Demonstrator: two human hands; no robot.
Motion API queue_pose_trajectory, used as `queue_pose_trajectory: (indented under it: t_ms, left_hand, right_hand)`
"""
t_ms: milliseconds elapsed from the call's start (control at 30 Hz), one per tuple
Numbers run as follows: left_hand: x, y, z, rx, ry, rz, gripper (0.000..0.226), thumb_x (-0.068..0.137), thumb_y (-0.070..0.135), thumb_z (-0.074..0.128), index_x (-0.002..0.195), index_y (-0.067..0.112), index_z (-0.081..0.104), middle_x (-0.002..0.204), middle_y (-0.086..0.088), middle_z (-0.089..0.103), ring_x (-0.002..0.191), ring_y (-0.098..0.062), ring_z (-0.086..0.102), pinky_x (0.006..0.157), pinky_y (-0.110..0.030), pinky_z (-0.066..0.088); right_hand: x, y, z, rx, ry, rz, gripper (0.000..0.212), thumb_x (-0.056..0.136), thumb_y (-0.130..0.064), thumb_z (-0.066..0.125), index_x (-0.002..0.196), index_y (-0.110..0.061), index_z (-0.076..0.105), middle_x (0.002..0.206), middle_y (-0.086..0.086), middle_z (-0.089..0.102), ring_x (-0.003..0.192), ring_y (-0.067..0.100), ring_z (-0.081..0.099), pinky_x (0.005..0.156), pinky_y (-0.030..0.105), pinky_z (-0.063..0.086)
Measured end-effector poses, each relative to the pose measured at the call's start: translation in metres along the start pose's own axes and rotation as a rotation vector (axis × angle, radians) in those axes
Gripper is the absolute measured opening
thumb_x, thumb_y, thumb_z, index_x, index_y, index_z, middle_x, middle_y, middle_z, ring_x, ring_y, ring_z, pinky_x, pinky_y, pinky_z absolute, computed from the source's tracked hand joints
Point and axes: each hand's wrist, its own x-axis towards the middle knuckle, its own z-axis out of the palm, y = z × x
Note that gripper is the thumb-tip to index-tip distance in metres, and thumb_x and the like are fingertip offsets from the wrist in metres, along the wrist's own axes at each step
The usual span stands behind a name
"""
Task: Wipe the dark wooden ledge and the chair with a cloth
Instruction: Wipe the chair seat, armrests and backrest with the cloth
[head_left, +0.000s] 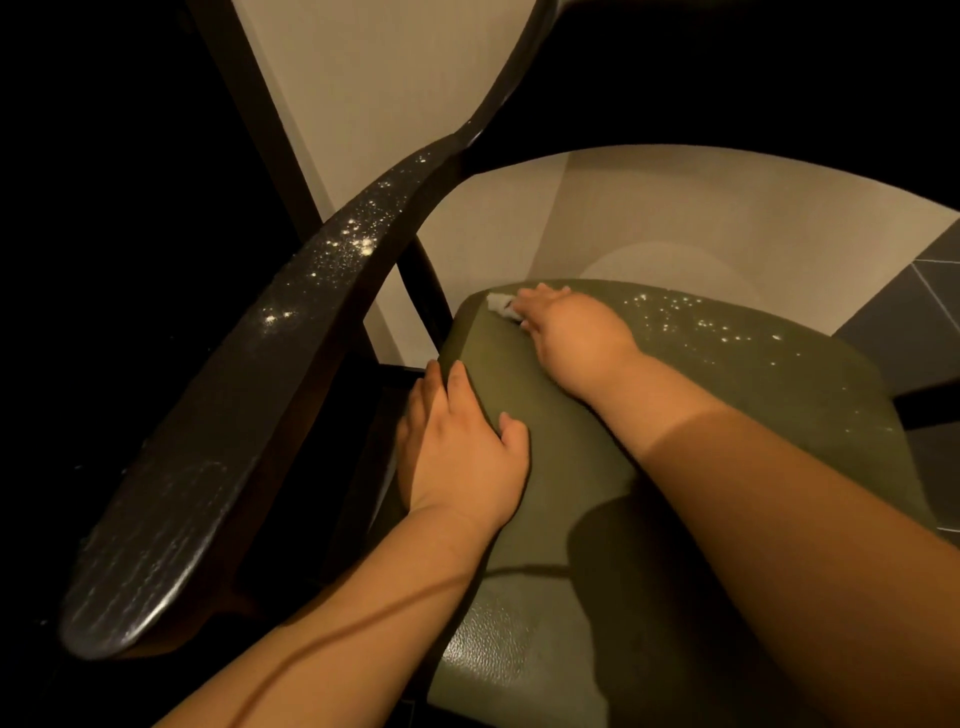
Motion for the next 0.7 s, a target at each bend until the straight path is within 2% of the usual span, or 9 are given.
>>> queue_pose_trajectory:
  t_ms: [67, 200, 300, 367, 433, 467, 533, 633, 700]
  left_hand:
    - [0.000, -0.001, 0.000, -0.001, 0.000, -0.002, 0.077, 0.090, 0.049, 0.046, 0.159, 0.018, 0.032, 0.168, -0.009, 0.030, 0.153, -0.028, 0.028, 0.122, -0.047, 0.029]
    - [0.000, -0.001, -0.001, -0.001, -0.005, -0.002, 0.076, 0.089, 0.049, 0.046, 0.159, 0.020, 0.033, 0.167, -0.008, 0.031, 0.153, -0.028, 0.028, 0.121, -0.047, 0.030]
    - [0.001, -0.001, -0.001, 0.006, -0.011, -0.003, 0.076, 0.089, 0.049, 0.046, 0.159, 0.022, 0.032, 0.167, -0.009, 0.030, 0.153, -0.029, 0.027, 0.121, -0.048, 0.029]
    - [0.000, 0.000, -0.002, 0.011, -0.022, 0.010, 0.075, 0.090, 0.048, 0.045, 0.160, 0.024, 0.031, 0.169, -0.009, 0.028, 0.154, -0.029, 0.025, 0.122, -0.049, 0.028]
    - [-0.001, -0.001, -0.003, 0.013, -0.028, 0.038, 0.073, 0.092, 0.047, 0.044, 0.160, 0.027, 0.031, 0.171, -0.006, 0.025, 0.156, -0.027, 0.020, 0.124, -0.049, 0.025]
    - [0.000, -0.001, -0.003, 0.015, -0.033, 0.060, 0.071, 0.093, 0.047, 0.043, 0.161, 0.029, 0.032, 0.171, -0.005, 0.023, 0.157, -0.026, 0.018, 0.125, -0.050, 0.023]
    - [0.000, -0.001, -0.004, 0.024, -0.038, 0.099, 0.068, 0.095, 0.045, 0.042, 0.161, 0.030, 0.034, 0.172, -0.003, 0.022, 0.158, -0.025, 0.016, 0.127, -0.051, 0.021]
    - [-0.001, -0.001, -0.005, 0.052, -0.037, 0.138, 0.066, 0.096, 0.043, 0.039, 0.161, 0.030, 0.036, 0.172, -0.003, 0.023, 0.159, -0.025, 0.014, 0.128, -0.053, 0.018]
    - [-0.001, 0.000, -0.004, 0.080, -0.034, 0.166, 0.065, 0.097, 0.042, 0.037, 0.161, 0.030, 0.037, 0.172, -0.003, 0.023, 0.160, -0.024, 0.013, 0.129, -0.053, 0.014]
  right_hand:
    - [0.006, 0.027, -0.016, -0.048, 0.055, 0.156, 0.033, 0.099, -0.008, 0.048, 0.128, -0.013, 0.063, 0.127, 0.019, 0.063, 0.115, 0.040, 0.062, 0.094, 0.041, 0.048]
    - [0.000, 0.070, -0.034, 0.006, 0.095, 0.419, 0.040, 0.100, -0.010, 0.049, 0.135, -0.016, 0.065, 0.133, 0.021, 0.063, 0.121, 0.041, 0.059, 0.101, 0.041, 0.047]
    - [-0.013, 0.050, -0.021, 0.083, 0.100, 0.368, 0.045, 0.102, -0.011, 0.048, 0.145, -0.018, 0.057, 0.133, 0.020, 0.065, 0.121, 0.040, 0.061, 0.100, 0.039, 0.049]
    - [-0.030, 0.031, -0.008, 0.113, 0.045, 0.256, 0.057, 0.101, -0.006, 0.047, 0.156, -0.019, 0.042, 0.149, 0.016, 0.055, 0.136, 0.036, 0.053, 0.113, 0.039, 0.041]
    - [-0.042, 0.031, -0.007, 0.077, 0.013, 0.180, 0.050, 0.104, -0.006, 0.045, 0.153, -0.012, 0.045, 0.156, 0.015, 0.047, 0.145, 0.035, 0.043, 0.119, 0.039, 0.032]
    - [-0.041, 0.041, -0.012, 0.041, 0.024, 0.184, 0.041, 0.105, -0.011, 0.045, 0.145, -0.011, 0.051, 0.151, 0.018, 0.052, 0.140, 0.037, 0.048, 0.114, 0.040, 0.037]
    - [-0.035, 0.066, -0.029, -0.015, 0.054, 0.285, 0.034, 0.105, -0.018, 0.046, 0.136, -0.012, 0.060, 0.137, 0.021, 0.061, 0.125, 0.040, 0.058, 0.103, 0.041, 0.045]
    - [-0.036, 0.111, -0.048, -0.031, 0.071, 0.496, 0.039, 0.104, -0.015, 0.048, 0.140, -0.016, 0.062, 0.139, 0.021, 0.061, 0.125, 0.040, 0.058, 0.106, 0.042, 0.045]
    - [-0.040, 0.114, -0.045, 0.005, 0.102, 0.543, 0.037, 0.103, -0.015, 0.049, 0.135, -0.015, 0.066, 0.134, 0.021, 0.064, 0.122, 0.041, 0.059, 0.103, 0.041, 0.047]
